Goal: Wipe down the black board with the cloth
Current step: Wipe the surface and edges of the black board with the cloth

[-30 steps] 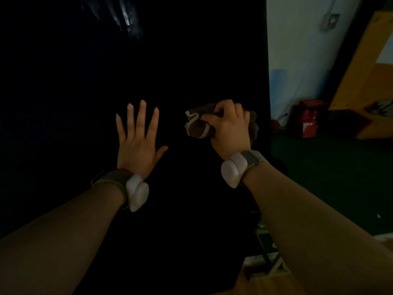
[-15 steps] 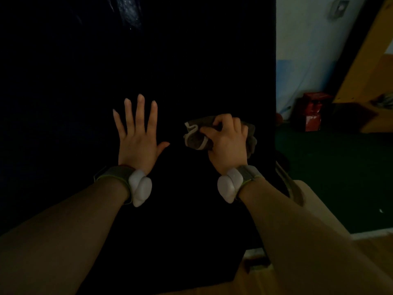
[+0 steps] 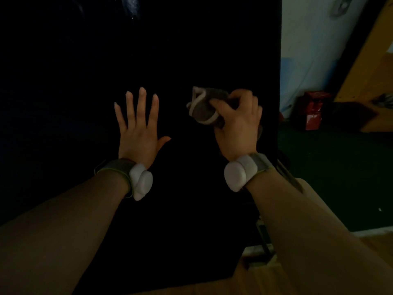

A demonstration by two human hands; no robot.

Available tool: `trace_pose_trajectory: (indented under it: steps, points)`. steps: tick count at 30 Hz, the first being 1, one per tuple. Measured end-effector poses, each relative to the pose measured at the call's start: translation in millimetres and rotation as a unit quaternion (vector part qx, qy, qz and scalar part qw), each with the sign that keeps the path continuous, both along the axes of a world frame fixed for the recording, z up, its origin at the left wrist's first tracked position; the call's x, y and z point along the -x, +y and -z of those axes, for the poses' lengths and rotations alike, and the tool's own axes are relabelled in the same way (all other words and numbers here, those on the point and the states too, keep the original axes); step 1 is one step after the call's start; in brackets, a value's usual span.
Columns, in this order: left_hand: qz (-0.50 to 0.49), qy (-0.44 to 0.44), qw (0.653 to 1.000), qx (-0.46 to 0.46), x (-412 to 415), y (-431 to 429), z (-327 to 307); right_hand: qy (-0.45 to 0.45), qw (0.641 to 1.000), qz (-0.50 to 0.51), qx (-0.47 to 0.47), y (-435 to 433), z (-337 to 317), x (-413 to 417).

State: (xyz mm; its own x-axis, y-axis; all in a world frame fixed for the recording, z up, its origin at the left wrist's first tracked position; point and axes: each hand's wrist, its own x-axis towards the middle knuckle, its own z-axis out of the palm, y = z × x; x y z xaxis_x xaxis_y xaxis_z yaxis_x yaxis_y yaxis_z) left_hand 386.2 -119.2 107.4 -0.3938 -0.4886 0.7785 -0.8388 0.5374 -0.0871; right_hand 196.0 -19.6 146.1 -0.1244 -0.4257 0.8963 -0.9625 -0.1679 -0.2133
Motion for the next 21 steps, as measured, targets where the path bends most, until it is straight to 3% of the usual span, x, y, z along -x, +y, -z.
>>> trace_pose_trajectory:
  steps: [5, 10, 19, 21]
  points:
    - [-0.003, 0.008, 1.0, 0.008, -2, -1, 24, -0.005, 0.999, -0.001, -0.047, -15, 21, -6]
    - [0.005, -0.015, 1.0, 0.004, -12, 4, 65, 0.06, 0.994, 0.015, -0.087, -16, 73, -5]
    - [-0.015, -0.01, 1.0, -0.021, -8, 8, 88, 0.09, 0.989, 0.015, -0.12, -15, 116, -4]
    - [-0.019, -0.01, 0.999, -0.029, -6, 7, 87, 0.093, 0.975, 0.008, -0.202, -11, 131, -3]
